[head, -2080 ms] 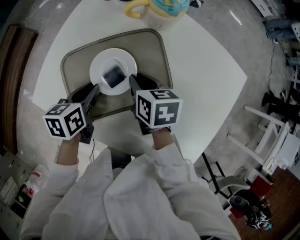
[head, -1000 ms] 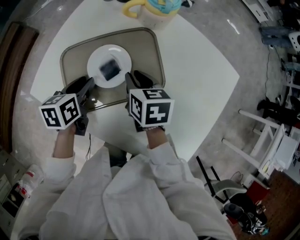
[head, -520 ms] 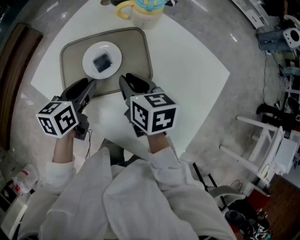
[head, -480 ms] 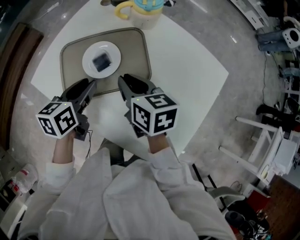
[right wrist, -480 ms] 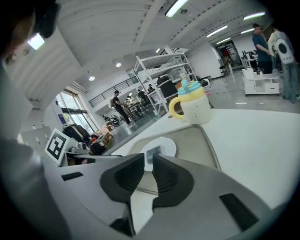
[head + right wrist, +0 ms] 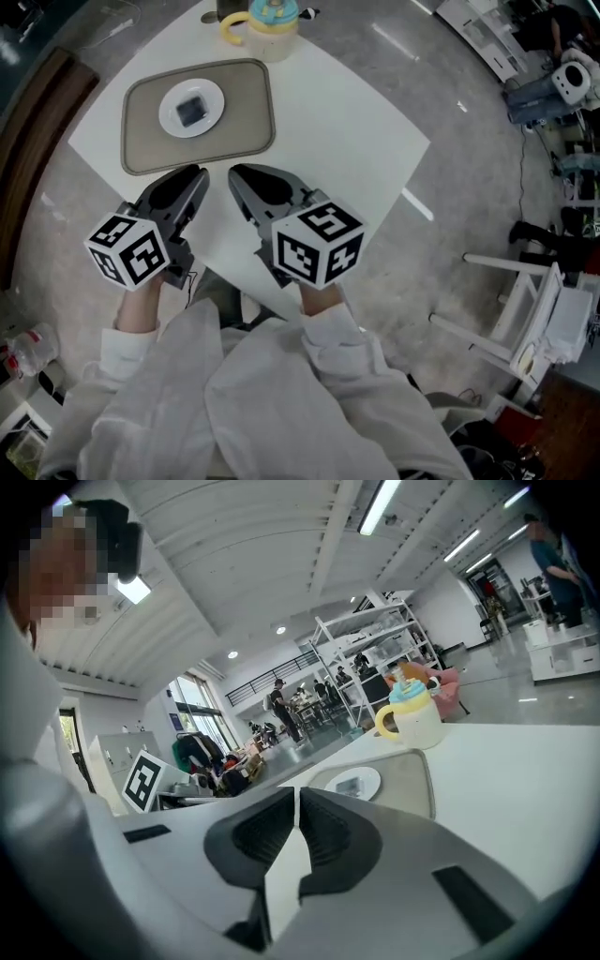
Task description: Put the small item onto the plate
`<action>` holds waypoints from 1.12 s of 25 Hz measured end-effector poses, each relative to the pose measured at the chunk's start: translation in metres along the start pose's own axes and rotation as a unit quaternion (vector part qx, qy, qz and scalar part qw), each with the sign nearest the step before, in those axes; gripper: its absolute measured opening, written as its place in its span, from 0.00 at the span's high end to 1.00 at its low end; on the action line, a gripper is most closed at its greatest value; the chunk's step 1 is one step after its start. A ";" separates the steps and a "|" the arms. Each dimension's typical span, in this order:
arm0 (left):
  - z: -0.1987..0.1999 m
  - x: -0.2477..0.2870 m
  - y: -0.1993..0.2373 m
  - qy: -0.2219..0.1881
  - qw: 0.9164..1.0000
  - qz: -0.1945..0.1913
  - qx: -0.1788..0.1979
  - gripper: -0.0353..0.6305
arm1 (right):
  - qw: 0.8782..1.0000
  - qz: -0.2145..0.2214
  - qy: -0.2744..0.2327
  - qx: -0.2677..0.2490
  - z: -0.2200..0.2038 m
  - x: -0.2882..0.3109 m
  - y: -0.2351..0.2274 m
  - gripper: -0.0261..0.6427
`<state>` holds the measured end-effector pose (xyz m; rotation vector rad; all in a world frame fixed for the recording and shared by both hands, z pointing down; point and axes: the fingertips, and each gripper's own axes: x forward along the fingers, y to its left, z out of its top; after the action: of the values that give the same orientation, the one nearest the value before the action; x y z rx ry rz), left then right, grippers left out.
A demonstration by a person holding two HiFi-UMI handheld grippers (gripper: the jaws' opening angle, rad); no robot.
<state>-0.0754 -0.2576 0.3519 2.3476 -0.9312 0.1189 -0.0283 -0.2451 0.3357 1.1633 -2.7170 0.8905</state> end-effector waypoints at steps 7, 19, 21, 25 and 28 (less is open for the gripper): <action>-0.025 -0.022 -0.076 -0.012 0.999 0.010 0.031 0.88 | 0.999 -0.021 0.024 -0.016 -0.027 -0.078 0.017 0.92; -0.107 -0.042 -0.194 -0.018 1.000 -0.015 0.020 0.93 | 0.998 -0.011 0.006 -0.060 -0.064 -0.194 0.034 0.93; -0.113 -0.043 -0.201 -0.027 0.999 -0.017 0.008 0.93 | 0.998 -0.013 -0.004 -0.066 -0.066 -0.204 0.034 0.94; -0.119 -0.051 -0.207 -0.034 0.999 -0.004 0.005 0.93 | 0.998 -0.016 0.002 -0.059 -0.078 -0.216 0.034 0.94; -0.123 -0.057 -0.206 -0.031 1.000 -0.002 0.001 0.93 | 0.998 -0.014 0.013 -0.056 -0.091 -0.217 0.037 0.94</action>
<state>0.0321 -0.0369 0.3318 2.3674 -0.9553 0.0452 0.0866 -0.0367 0.3358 1.1566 -2.6841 0.7355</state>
